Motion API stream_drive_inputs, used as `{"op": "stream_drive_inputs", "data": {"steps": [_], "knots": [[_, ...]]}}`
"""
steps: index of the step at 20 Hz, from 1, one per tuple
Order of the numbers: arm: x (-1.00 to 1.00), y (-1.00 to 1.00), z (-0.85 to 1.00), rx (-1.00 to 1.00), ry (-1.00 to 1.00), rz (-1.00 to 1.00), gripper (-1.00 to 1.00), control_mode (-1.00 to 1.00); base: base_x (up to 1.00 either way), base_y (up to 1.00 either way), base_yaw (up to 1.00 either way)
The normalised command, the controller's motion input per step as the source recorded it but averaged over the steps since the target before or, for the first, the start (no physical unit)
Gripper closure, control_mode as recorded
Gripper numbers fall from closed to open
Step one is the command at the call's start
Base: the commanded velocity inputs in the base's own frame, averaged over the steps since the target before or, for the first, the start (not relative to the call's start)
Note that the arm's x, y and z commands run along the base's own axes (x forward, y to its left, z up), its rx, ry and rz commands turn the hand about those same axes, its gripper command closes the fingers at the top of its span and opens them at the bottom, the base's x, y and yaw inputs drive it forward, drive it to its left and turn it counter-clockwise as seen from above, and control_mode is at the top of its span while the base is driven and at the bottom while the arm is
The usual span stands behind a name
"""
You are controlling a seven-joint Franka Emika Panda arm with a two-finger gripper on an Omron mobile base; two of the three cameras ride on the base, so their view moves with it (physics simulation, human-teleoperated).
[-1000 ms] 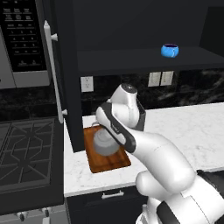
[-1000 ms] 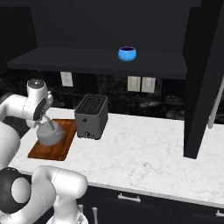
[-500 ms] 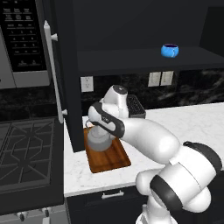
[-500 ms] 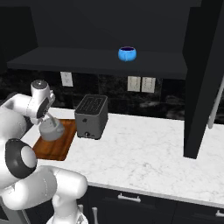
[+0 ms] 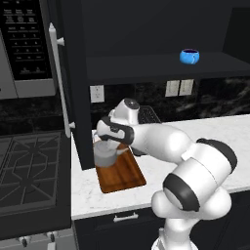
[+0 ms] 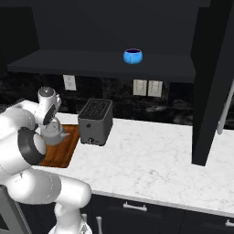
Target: Pick the kettle from the counter and place it on the tray. Then pick the mug from the cabinet and place it on the tray. Then close the cabinet doors.
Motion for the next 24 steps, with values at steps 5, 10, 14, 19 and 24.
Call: {"op": "stream_drive_inputs", "data": {"steps": [5,10,14,19,24], "knots": [[0.14,0.00,-0.05,0.00,-0.13,-0.09,1.00,-1.00,0.00,0.00,0.00],[0.03,0.00,0.04,-0.04,0.00,-0.23,1.00,-1.00,0.00,0.00,0.00],[0.00,0.00,0.23,-0.04,0.00,-0.23,1.00,-1.00,0.00,0.00,0.00],[0.13,0.00,0.24,-0.05,0.11,-0.19,1.00,-1.00,0.00,0.00,0.00],[0.29,-0.01,0.05,-0.06,0.19,-0.13,1.00,-1.00,0.00,0.00,0.00]]}}
